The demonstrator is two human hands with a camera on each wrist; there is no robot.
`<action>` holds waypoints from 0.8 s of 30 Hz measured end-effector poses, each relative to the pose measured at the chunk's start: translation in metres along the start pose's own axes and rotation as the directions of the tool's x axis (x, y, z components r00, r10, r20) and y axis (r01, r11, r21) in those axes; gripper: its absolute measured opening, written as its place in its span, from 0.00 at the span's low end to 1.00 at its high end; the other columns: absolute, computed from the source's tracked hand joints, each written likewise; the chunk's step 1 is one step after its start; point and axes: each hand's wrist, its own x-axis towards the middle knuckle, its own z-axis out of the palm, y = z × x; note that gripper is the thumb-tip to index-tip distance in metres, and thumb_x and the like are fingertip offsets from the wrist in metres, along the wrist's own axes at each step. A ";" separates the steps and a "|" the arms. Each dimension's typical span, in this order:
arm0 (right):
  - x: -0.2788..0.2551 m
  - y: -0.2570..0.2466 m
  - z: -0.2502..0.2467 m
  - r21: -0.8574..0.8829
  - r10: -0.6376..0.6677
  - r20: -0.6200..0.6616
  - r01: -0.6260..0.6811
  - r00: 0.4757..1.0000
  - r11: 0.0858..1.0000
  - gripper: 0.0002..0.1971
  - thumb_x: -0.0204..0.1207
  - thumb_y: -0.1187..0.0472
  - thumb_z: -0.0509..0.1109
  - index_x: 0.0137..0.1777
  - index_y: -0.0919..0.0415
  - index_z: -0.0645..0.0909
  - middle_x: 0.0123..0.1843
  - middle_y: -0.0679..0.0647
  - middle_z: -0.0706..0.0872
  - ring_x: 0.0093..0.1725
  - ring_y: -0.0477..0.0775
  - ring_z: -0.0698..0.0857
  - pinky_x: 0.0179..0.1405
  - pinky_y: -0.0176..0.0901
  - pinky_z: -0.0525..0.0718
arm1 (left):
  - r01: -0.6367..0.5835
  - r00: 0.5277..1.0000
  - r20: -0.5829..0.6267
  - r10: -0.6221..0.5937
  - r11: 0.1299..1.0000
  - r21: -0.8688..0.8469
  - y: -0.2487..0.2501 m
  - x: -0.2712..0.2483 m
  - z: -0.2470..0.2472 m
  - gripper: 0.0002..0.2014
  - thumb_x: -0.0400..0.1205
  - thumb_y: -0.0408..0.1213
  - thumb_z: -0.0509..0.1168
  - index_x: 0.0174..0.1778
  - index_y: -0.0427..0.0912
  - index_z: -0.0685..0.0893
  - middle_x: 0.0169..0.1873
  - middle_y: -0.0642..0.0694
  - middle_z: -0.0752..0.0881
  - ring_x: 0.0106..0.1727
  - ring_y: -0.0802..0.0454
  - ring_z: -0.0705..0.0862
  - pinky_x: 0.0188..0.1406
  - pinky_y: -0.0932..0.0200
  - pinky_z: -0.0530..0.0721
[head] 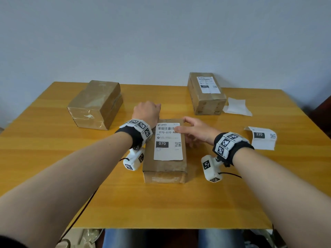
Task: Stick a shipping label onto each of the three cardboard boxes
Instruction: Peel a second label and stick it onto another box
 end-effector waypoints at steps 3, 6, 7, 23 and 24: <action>-0.001 -0.002 0.000 -0.019 0.006 -0.004 -0.006 1.000 1.000 0.15 0.81 0.40 0.74 0.62 0.44 0.80 0.44 0.64 0.89 0.27 0.54 0.84 0.21 0.41 0.79 | 0.039 0.999 -0.004 -0.041 0.988 -0.152 -0.003 0.000 0.000 0.28 0.93 0.46 0.53 0.32 0.41 0.87 0.30 0.45 0.86 0.39 0.40 0.86 0.45 0.52 0.80; -0.005 -0.006 -0.001 -0.035 0.014 -0.008 -0.014 1.000 0.999 0.17 0.82 0.40 0.74 0.66 0.43 0.78 0.43 0.61 0.89 0.27 0.53 0.85 0.25 0.43 0.83 | 0.010 0.999 0.035 -0.003 0.975 -0.223 -0.006 -0.005 -0.003 0.28 0.93 0.50 0.51 0.30 0.45 0.82 0.29 0.48 0.84 0.40 0.42 0.84 0.42 0.53 0.76; -0.007 -0.008 -0.001 -0.038 0.022 -0.013 -0.022 1.000 0.999 0.18 0.82 0.41 0.74 0.68 0.43 0.78 0.43 0.60 0.89 0.28 0.53 0.85 0.25 0.43 0.85 | 0.007 0.998 0.065 0.011 0.964 -0.267 -0.009 -0.009 -0.004 0.27 0.93 0.50 0.51 0.31 0.44 0.81 0.31 0.47 0.85 0.39 0.43 0.85 0.40 0.54 0.76; -0.040 -0.036 0.013 -0.148 0.136 -0.155 -0.159 0.978 0.976 0.29 0.85 0.38 0.69 0.82 0.47 0.69 0.54 0.61 0.94 0.51 0.68 0.95 0.53 0.71 0.92 | 0.046 0.950 0.300 0.087 0.911 -0.409 -0.016 -0.088 -0.038 0.30 0.82 0.66 0.63 0.74 0.51 0.77 0.68 0.44 0.77 0.58 0.44 0.86 0.47 0.42 0.93; -0.042 -0.036 0.014 -0.140 0.146 -0.169 -0.170 0.975 0.975 0.28 0.84 0.38 0.69 0.80 0.46 0.71 0.53 0.60 0.94 0.49 0.67 0.95 0.52 0.70 0.93 | 0.035 0.938 0.333 0.092 0.934 -0.356 -0.011 -0.091 -0.039 0.33 0.79 0.69 0.63 0.74 0.52 0.77 0.68 0.45 0.75 0.58 0.45 0.85 0.52 0.44 0.91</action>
